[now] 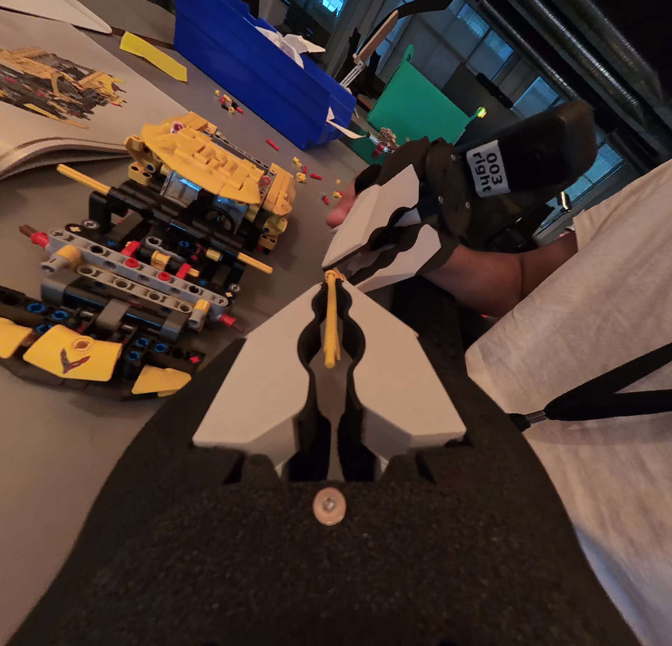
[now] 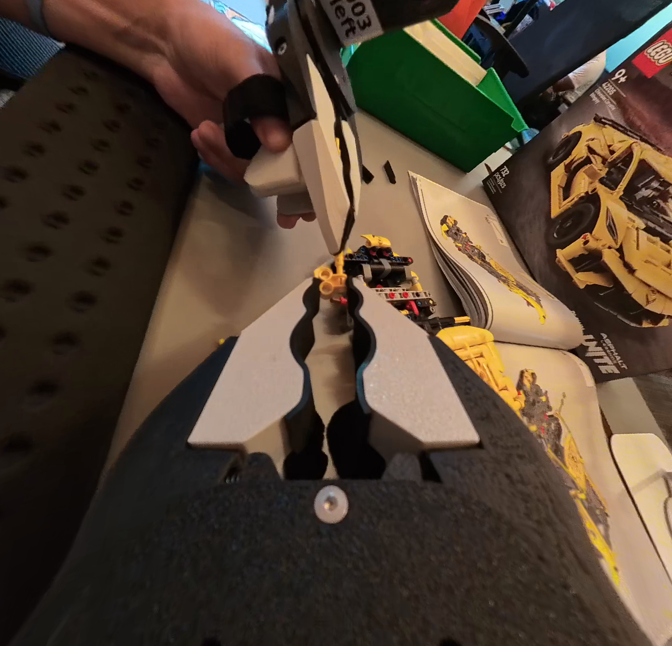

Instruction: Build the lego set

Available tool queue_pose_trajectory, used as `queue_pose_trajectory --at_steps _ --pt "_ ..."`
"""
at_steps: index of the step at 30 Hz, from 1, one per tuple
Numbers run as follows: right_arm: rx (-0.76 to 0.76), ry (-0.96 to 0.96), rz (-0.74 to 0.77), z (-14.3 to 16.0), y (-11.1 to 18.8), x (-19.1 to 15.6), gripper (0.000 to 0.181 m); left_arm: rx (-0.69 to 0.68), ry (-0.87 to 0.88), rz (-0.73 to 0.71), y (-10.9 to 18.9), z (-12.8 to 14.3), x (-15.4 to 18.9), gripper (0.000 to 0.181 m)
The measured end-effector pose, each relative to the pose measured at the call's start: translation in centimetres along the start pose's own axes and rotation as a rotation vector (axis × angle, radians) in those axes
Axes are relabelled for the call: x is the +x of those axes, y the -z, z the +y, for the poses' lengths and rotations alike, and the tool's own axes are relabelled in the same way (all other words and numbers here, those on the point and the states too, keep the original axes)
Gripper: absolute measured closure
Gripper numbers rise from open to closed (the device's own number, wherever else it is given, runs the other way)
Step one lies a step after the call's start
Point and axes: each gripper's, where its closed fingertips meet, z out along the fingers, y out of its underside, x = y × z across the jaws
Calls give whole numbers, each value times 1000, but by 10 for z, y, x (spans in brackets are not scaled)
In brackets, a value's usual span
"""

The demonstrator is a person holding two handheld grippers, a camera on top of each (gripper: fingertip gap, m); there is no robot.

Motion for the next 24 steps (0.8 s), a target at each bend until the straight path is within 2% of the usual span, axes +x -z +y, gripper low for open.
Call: queue_pose_trajectory --at_steps 17,20,21,24 --pt "42 -67 -33 -10 -2 1 168 23 14 21 1 -3 3 178" --pt "77 -210 -95 -5 -4 1 166 12 10 -7 -1 -1 -2 178" --pt "97 -265 -123 -7 0 1 157 13 -1 -23 0 -1 -3 178" --pt "121 -396 -94 2 28 17 144 17 -52 -63 1 -2 -5 178"
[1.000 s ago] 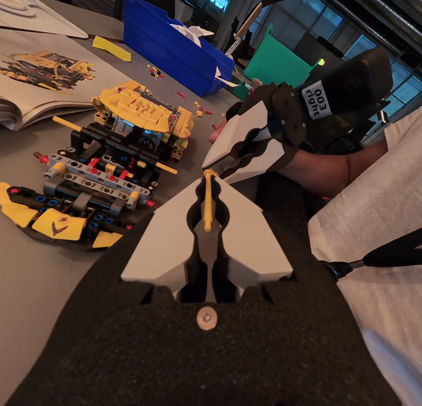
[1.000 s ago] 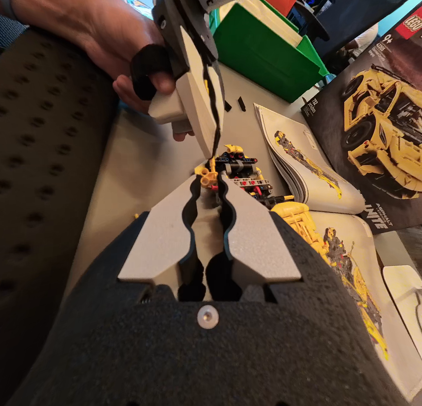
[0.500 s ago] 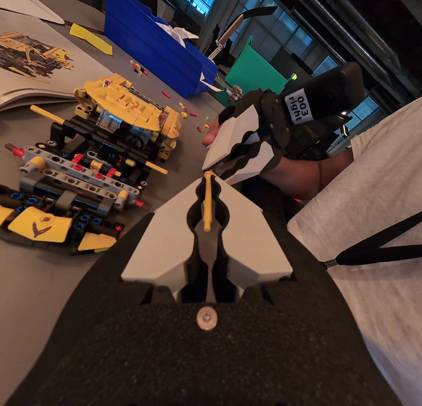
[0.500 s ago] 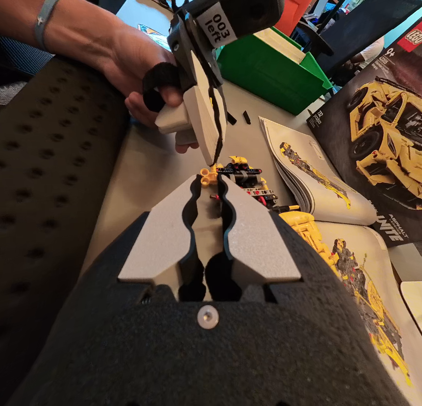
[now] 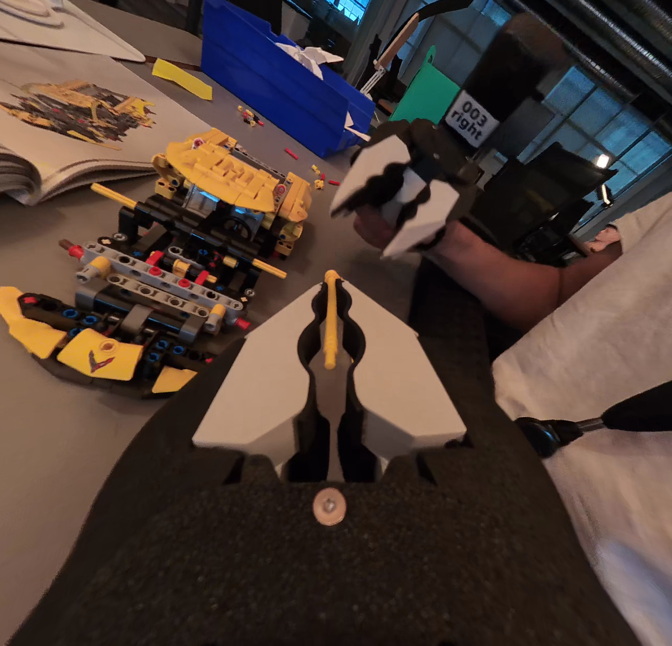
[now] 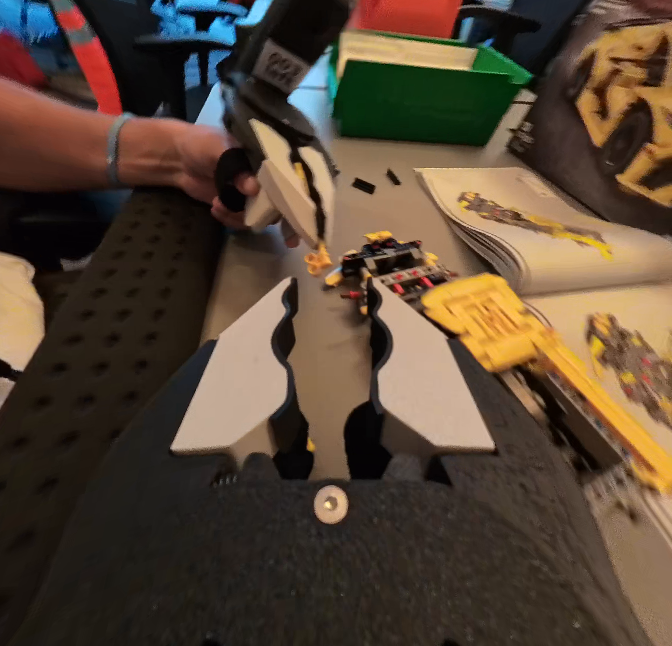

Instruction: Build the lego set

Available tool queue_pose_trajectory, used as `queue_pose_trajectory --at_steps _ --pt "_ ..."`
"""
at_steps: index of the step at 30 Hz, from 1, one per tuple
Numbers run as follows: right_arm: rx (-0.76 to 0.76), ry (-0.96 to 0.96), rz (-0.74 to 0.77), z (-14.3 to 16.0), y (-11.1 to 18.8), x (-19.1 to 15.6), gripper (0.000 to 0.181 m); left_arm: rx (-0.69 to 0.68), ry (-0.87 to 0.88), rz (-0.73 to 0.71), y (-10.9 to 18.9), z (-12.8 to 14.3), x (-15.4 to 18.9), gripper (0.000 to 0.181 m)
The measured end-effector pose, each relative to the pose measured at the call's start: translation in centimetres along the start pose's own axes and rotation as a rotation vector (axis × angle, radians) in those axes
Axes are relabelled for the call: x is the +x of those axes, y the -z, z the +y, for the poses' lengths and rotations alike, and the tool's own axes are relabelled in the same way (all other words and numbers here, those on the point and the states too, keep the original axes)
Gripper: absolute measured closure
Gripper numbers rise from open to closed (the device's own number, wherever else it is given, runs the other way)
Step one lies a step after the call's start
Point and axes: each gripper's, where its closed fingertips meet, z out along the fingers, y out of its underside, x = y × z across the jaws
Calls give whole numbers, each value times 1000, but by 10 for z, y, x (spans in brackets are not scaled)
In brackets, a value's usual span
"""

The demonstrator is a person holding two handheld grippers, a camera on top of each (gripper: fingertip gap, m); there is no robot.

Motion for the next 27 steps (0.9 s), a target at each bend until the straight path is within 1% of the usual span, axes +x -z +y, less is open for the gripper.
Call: queue_pose_trajectory --at_steps 2,5,6,8,9,11,13,15,18,20,22,23,24,27 --pt "17 -100 92 8 28 19 141 -7 -57 -4 -1 1 5 178" --pt "61 -239 243 26 73 39 143 -50 -134 -14 -9 9 11 177" --pt "65 -276 266 33 84 40 143 -62 -140 -17 -11 10 11 178" --pt "43 -297 286 45 93 35 145 -64 -146 -2 -17 10 14 178" --pt "32 -288 274 46 92 30 148 -58 -149 13 -19 8 18 178" --pt "61 -286 192 35 81 17 152 -49 -151 28 -26 7 21 178" --pt "85 -304 80 24 64 1 150 -55 -143 39 -33 7 23 177" --pt "33 -280 39 26 47 -10 147 -58 -127 46 -39 7 23 178" --pt "-55 -184 81 32 28 -18 144 -49 -104 66 -45 6 27 178" --pt "-43 -154 106 25 21 -21 145 -51 -91 85 -49 6 30 178" --pt "-38 -121 138 21 18 -20 149 -56 -73 108 -52 7 32 178" --pt "-53 -95 150 22 18 -20 155 -59 -69 116 -53 7 33 177" --pt "-73 -66 158 26 18 -20 164 -62 -71 117 -53 8 33 177" --pt "-91 -24 177 28 18 -21 164 -74 -69 118 -54 10 33 177"
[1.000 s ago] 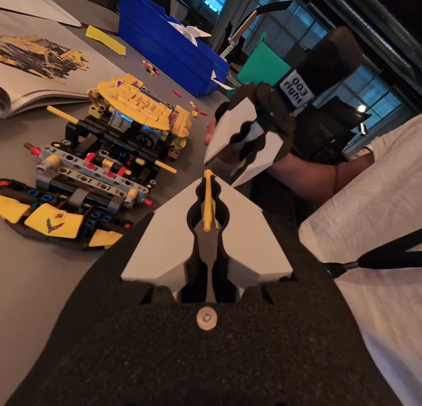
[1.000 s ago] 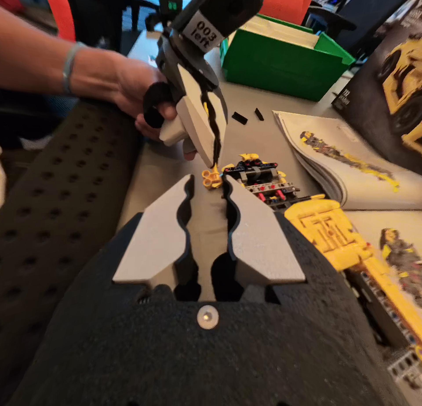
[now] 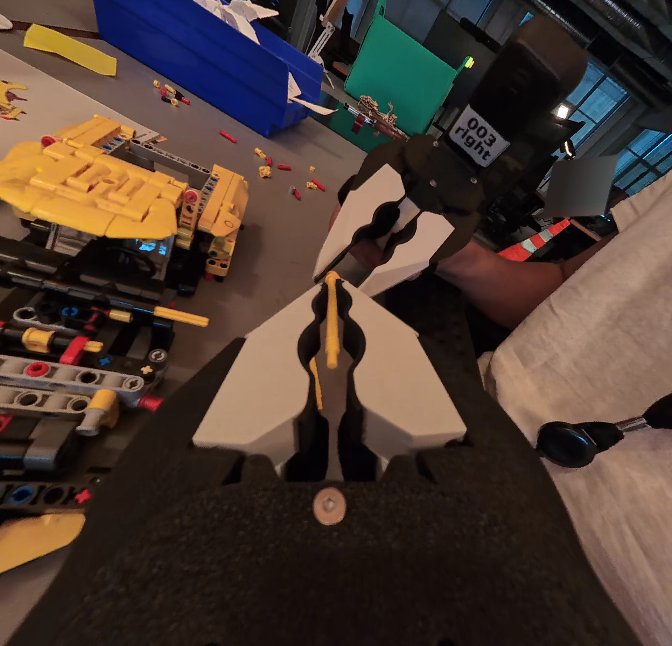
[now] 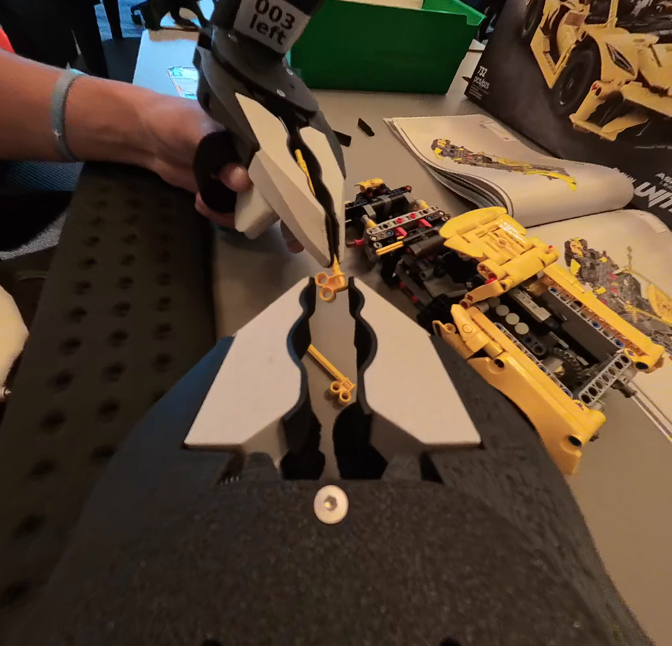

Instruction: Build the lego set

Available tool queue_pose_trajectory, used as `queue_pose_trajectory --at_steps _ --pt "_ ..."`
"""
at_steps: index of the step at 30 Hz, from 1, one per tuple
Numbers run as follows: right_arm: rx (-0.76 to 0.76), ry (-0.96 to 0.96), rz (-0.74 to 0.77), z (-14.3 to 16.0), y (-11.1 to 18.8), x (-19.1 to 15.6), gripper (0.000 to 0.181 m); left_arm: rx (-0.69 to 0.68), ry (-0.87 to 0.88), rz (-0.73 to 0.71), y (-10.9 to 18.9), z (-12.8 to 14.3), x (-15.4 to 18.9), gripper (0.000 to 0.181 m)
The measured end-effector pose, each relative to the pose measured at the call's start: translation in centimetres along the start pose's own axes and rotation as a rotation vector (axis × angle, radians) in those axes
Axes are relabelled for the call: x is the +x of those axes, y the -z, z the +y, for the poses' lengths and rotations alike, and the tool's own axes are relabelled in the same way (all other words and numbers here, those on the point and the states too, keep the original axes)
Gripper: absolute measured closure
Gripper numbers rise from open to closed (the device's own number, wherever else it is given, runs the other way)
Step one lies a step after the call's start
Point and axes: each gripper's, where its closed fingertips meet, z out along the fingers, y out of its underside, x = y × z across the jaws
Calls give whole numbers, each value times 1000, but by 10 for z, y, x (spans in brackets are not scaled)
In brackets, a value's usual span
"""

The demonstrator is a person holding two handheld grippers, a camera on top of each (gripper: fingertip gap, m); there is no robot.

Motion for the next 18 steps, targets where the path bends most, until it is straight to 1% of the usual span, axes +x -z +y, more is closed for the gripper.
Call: queue_pose_trajectory --at_steps 3,8,11,14,18 --pt "-34 9 -5 6 0 1 164 -34 -30 -33 -1 5 -3 177" --pt "-112 -9 20 29 9 17 165 -83 -99 -123 5 12 -14 178" --pt "-105 -31 9 28 9 18 165 -102 -136 -165 12 15 -18 177" --pt "-172 -3 41 40 4 22 165 -93 -160 -197 19 15 -20 177" --pt "-248 24 49 53 -1 25 165 -51 -140 -268 39 8 -37 177"
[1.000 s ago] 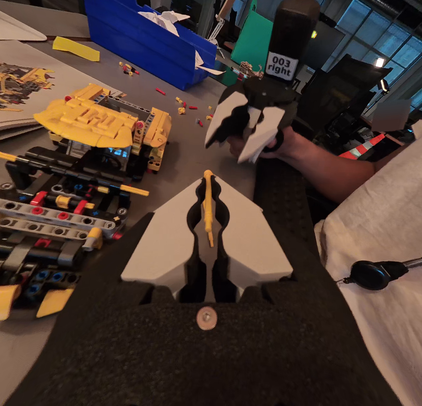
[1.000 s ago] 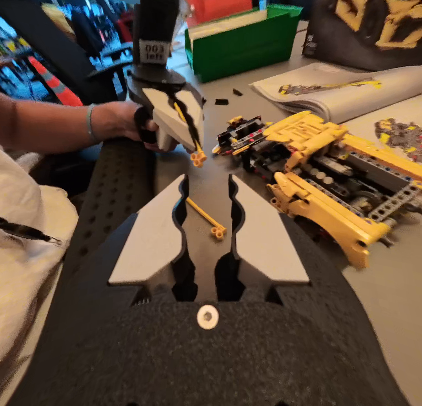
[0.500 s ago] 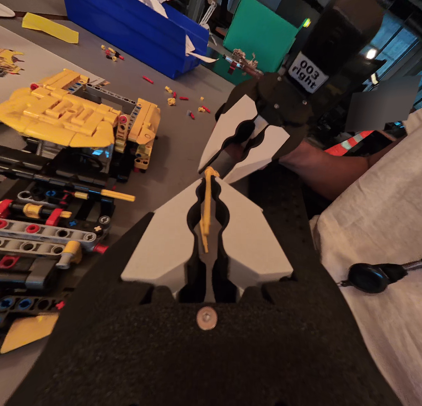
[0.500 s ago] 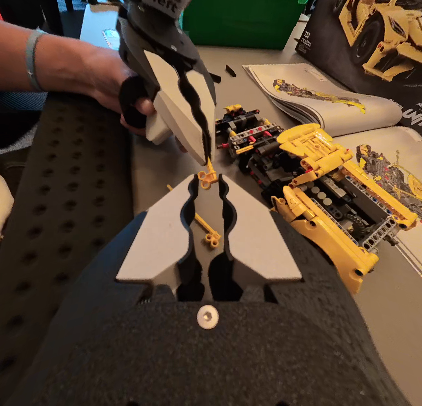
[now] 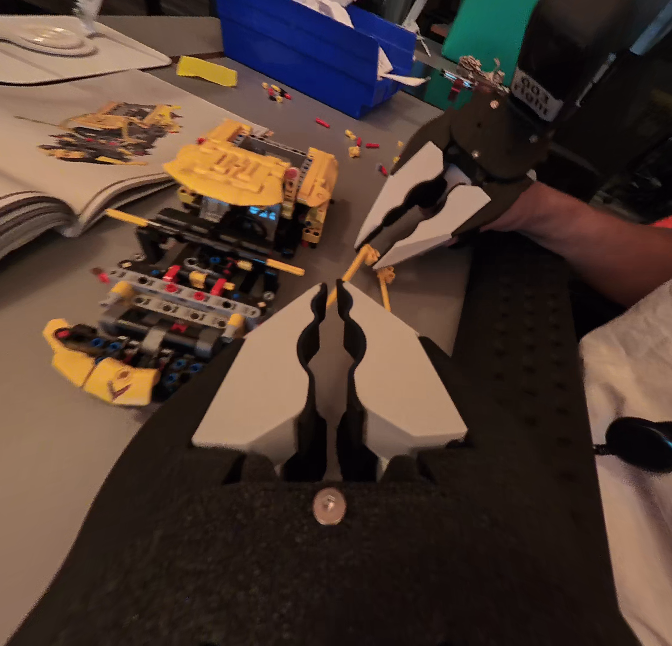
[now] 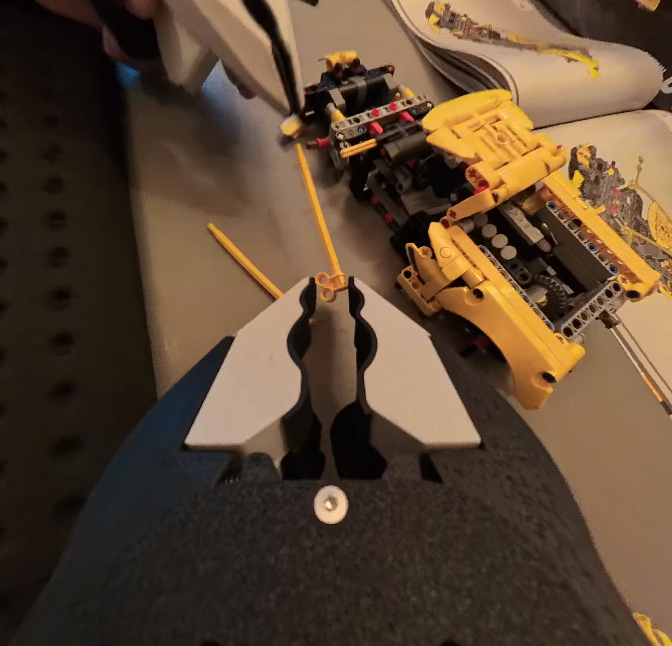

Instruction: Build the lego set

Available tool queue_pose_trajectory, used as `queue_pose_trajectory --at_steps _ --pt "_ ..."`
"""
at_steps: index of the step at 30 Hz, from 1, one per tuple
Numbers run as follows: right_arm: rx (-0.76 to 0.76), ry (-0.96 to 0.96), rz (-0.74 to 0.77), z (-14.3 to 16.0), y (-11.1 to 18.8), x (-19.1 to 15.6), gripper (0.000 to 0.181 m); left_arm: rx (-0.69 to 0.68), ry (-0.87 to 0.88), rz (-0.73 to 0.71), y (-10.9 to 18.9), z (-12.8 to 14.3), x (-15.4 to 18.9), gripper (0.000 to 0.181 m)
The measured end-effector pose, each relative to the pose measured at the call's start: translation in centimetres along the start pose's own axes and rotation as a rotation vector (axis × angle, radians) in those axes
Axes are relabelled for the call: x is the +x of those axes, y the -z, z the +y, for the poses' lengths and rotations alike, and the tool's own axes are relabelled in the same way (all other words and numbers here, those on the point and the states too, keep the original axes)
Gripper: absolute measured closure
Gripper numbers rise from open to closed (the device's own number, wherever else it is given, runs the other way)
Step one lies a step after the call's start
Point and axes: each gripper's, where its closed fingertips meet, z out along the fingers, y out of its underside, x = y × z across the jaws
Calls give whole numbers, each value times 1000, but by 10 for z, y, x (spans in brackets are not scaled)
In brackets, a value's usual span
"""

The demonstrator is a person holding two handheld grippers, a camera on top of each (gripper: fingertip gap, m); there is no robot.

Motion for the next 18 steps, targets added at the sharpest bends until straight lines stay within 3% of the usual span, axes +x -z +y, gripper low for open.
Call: queue_pose_trajectory --at_steps 5,18 --pt "-19 -20 -34 1 -8 0 165 86 98 33 11 -12 -9 177" --pt "-74 -123 -150 10 -16 -5 164 61 127 54 8 -9 -12 177"
